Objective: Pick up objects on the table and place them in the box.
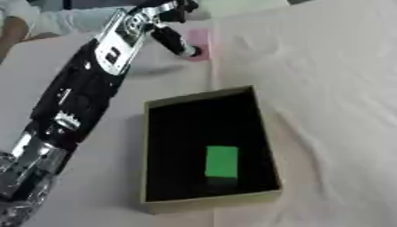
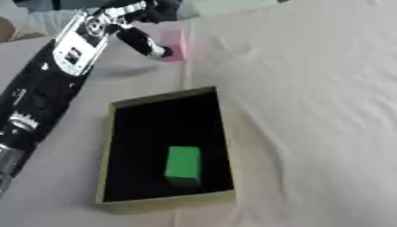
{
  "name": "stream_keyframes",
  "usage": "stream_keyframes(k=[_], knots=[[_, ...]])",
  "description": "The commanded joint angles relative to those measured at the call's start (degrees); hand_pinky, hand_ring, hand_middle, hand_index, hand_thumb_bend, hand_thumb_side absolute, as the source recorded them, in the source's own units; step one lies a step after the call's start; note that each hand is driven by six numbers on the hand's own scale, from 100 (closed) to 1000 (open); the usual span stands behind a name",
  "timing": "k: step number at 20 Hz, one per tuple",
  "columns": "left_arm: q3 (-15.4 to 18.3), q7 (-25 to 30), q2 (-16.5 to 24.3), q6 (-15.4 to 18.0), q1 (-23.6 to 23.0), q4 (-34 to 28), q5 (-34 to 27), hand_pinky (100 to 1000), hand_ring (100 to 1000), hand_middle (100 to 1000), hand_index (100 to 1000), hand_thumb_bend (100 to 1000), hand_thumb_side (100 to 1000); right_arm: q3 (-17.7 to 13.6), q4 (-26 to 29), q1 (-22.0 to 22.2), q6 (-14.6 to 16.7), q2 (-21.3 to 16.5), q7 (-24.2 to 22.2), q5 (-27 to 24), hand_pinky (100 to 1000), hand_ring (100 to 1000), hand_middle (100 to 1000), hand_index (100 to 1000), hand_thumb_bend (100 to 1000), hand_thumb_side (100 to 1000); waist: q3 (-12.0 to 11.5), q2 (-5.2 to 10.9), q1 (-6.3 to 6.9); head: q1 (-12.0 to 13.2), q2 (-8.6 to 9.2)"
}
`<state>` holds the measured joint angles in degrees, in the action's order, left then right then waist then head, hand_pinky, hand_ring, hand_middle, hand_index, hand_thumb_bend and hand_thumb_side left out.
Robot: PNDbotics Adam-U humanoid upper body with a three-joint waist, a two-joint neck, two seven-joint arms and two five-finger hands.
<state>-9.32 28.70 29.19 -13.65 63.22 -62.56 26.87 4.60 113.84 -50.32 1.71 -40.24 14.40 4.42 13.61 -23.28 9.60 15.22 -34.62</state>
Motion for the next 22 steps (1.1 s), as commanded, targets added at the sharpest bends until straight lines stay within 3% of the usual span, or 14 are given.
stream_keyframes(k=[1,13,22], knots=[[0.50,0.31,1.18,-0.40,1.41,-0.20,-1.13,998,917,955,970,514,100,-0.34,0.75,-0.94,-0.13,-0.59,0.17,-0.35,779,674,630,820,100,446,0.15,1.17,-0.27,0.32,0.82],[1.59,2.31,2.76,0.27,1.52,2.25,-1.14,1000,974,967,970,554,100,-0.01,0.75,-1.49,0.07,0.03,0.34,-0.72,779,668,618,815,100,470,1.54,-0.11,0.89,1.80,1.90],[1.79,1.98,3.16,2.71,1.59,2.79,1.43,1000,976,951,964,510,120,0.10,0.75,-1.90,-0.75,0.91,0.06,-0.34,775,664,612,813,100,498,2.03,-1.03,1.30,2.50,2.38]])
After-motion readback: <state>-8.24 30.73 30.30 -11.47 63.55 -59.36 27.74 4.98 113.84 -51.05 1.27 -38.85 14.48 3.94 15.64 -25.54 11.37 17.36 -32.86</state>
